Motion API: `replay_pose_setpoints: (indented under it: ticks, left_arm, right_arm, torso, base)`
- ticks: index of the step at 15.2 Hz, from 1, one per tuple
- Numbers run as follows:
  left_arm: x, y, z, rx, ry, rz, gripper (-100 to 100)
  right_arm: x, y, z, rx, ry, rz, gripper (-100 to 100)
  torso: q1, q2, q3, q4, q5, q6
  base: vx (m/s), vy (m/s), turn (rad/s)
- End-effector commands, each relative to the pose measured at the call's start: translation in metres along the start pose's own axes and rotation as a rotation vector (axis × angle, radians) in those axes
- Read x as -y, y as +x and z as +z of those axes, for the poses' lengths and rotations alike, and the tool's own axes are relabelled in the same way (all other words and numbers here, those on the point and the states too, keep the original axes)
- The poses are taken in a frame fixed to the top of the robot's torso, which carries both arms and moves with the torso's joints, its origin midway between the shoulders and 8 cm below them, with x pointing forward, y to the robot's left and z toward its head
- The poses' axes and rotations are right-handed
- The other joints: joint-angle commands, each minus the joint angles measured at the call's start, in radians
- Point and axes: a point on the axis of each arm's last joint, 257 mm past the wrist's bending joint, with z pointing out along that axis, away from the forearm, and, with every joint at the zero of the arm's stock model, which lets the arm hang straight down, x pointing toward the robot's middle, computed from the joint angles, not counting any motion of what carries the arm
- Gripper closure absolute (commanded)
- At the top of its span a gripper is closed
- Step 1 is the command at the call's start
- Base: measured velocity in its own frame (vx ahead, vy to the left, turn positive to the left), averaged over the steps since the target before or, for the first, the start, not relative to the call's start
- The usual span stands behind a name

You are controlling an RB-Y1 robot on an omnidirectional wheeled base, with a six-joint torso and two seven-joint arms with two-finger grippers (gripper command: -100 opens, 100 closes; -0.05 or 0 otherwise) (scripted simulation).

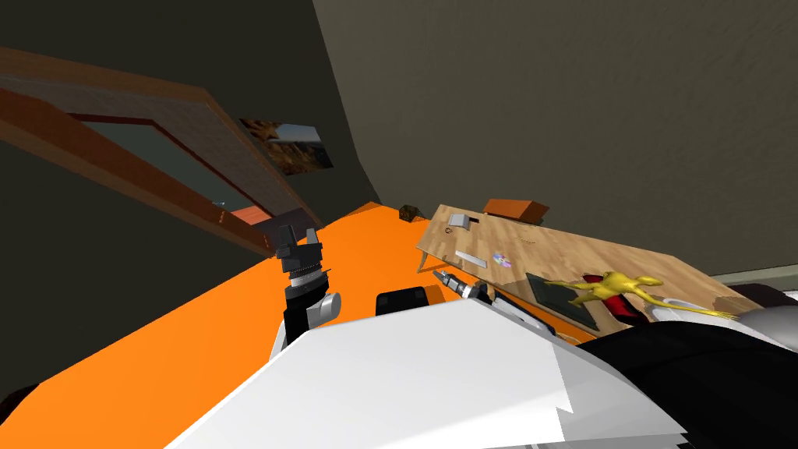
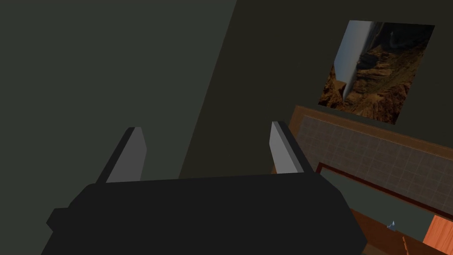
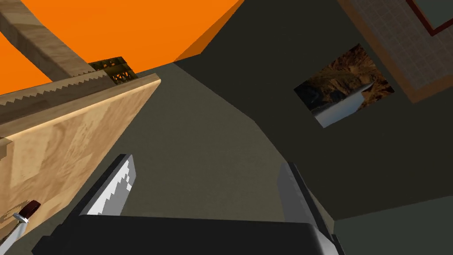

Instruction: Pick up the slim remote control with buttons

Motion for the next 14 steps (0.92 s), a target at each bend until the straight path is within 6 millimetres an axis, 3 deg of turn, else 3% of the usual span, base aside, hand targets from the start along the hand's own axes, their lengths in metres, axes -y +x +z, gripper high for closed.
replay_pose_setpoints:
  ticks: [1, 2, 4, 5, 8, 11, 12, 13, 14]
  left_arm:
    - [0.0, 0.0, 0.0, 0.0, 0.0, 0.0, 0]
    - [0.0, 0.0, 0.0, 0.0, 0.0, 0.0, 0]
    - [0.0, 0.0, 0.0, 0.0, 0.0, 0.0, 0]
    - [0.0, 0.0, 0.0, 0.0, 0.0, 0.0, 0]
    - [0.0, 0.0, 0.0, 0.0, 0.0, 0.0, 0]
    - [0.0, 0.0, 0.0, 0.0, 0.0, 0.0, 0]
    - [0.0, 0.0, 0.0, 0.0, 0.0, 0.0, 0]
    - [0.0, 0.0, 0.0, 0.0, 0.0, 0.0, 0]
    - [0.0, 0.0, 0.0, 0.0, 0.0, 0.0, 0]
  right_arm:
    - [0.015, 0.01, -0.01, -0.032, 0.03, -0.015, -100]
    - [0.032, 0.025, -0.024, -0.098, 0.057, -0.061, -100]
    - [0.041, 0.029, -0.029, -0.105, 0.076, -0.059, -100]
    - [0.056, 0.042, -0.044, -0.169, 0.097, -0.105, -100]
    - [0.067, 0.045, -0.05, -0.179, 0.122, -0.104, -100]
    - [0.107, 0.069, -0.094, -0.316, 0.188, -0.191, -100]
    - [0.116, 0.071, -0.1, -0.324, 0.208, -0.19, -100]
    - [0.13, 0.079, -0.12, -0.387, 0.228, -0.232, -100]
    - [0.134, 0.079, -0.124, -0.391, 0.238, -0.232, -100]
  torso:
    - [0.0, 0.0, 0.0, 0.0, 0.0, 0.0]
    - [-0.001, 0.0, 0.0, 0.0, 0.0, 0.0]
    - [-0.001, 0.0, 0.0, 0.0, 0.0, 0.0]
    - [-0.001, 0.0, 0.0, 0.0, 0.0, 0.0]
    - [-0.001, 0.0, 0.0, 0.0, 0.0, 0.0]
    - [-0.001, 0.0, 0.0, 0.0, 0.0, 0.0]
    - [-0.001, -0.001, 0.0, 0.0, 0.0, -0.001]
    - [-0.001, -0.001, -0.001, 0.0, 0.0, 0.0]
    - [-0.001, -0.001, -0.001, 0.0, 0.0, 0.0]
  base:
    - [0.011, 0.024, 0.051]
    - [0.017, 0.027, 0.128]
    - [0.018, 0.021, 0.086]
    - [0.022, 0.025, 0.105]
    - [0.02, 0.017, 0.068]
    - [0.025, 0.026, 0.156]
    - [0.041, 0.03, 0.171]
    - [0.045, 0.029, 0.175]
    - [0.044, 0.022, 0.123]
